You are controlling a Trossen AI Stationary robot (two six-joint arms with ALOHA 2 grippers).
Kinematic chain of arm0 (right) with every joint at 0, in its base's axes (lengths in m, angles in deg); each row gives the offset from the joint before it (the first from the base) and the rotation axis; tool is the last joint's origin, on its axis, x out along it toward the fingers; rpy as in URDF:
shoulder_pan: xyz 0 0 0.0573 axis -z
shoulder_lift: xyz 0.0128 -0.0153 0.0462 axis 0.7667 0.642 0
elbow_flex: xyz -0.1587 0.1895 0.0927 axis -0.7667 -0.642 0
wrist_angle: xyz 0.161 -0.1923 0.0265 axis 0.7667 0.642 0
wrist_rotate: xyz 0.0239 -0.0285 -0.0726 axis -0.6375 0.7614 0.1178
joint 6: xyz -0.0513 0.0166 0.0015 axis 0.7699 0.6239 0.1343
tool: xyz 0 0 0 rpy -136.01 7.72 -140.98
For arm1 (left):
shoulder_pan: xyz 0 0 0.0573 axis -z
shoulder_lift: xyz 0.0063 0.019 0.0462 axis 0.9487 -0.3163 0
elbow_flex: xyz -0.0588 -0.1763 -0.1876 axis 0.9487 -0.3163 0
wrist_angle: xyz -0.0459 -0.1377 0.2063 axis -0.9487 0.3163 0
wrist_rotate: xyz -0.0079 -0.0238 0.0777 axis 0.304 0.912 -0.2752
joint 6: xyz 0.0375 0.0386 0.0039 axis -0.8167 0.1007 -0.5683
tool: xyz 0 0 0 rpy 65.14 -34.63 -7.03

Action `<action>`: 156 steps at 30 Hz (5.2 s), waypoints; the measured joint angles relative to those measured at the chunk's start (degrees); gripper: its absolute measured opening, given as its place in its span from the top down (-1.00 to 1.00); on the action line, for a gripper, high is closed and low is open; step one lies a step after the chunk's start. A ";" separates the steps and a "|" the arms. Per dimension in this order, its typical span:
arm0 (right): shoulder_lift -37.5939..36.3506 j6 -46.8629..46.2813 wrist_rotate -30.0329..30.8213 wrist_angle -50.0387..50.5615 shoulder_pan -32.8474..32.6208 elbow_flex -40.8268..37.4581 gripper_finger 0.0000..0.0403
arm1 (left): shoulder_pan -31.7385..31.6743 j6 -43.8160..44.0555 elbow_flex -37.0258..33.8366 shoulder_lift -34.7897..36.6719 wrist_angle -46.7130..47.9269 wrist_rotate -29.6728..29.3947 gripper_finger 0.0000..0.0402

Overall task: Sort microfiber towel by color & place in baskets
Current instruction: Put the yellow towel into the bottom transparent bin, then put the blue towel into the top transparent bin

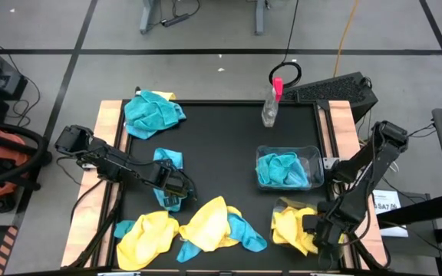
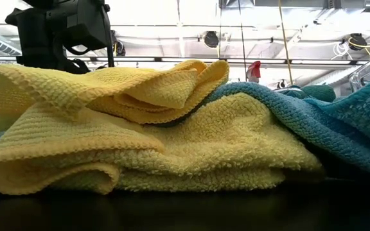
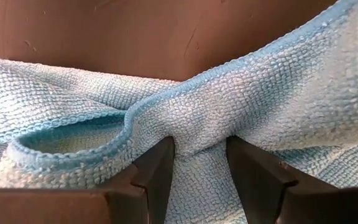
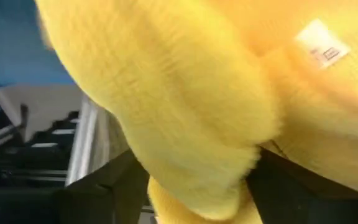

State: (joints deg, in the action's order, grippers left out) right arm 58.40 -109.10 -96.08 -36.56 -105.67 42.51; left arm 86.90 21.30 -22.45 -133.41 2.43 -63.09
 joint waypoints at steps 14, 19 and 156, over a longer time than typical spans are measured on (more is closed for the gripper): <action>-4.32 2.01 7.35 7.35 0.00 6.40 -0.20 | 0.00 -0.56 0.48 -0.06 0.99 0.15 0.19; -4.46 5.55 12.55 7.39 0.39 7.37 -0.14 | 0.00 -1.63 4.54 -0.24 6.42 0.28 0.19; 5.37 71.87 48.51 -29.89 38.41 14.61 -0.64 | -1.70 -49.95 30.08 -0.02 -32.81 -5.42 0.93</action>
State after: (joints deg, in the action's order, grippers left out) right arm 63.77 -37.23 -47.56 -66.45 -67.26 57.12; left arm 85.19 -28.65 7.62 -133.43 -30.38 -68.51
